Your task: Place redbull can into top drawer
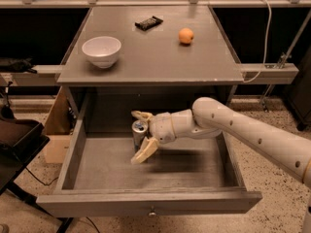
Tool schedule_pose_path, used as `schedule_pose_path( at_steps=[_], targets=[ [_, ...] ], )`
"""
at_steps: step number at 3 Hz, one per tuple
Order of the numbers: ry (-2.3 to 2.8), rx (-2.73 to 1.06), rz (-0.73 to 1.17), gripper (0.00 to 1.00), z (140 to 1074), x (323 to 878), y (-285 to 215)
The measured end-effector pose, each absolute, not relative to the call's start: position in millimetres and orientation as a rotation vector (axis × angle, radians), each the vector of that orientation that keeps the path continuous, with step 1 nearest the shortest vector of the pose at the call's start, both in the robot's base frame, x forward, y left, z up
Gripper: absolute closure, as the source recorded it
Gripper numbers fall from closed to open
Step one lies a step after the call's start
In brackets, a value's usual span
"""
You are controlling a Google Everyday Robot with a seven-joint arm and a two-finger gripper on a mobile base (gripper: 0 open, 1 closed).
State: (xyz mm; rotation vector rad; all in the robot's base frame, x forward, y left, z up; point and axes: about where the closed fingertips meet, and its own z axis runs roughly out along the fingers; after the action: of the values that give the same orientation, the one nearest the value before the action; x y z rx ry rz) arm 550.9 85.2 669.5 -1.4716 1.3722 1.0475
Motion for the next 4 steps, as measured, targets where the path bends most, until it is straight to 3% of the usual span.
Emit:
schedule_pose_path(
  at_steps=[2,4],
  targets=[
    [1.278,-1.680,0.968,0.00,736,496,56],
    [1.283,-1.848,0.676,0.00,809,494,34]
  ],
)
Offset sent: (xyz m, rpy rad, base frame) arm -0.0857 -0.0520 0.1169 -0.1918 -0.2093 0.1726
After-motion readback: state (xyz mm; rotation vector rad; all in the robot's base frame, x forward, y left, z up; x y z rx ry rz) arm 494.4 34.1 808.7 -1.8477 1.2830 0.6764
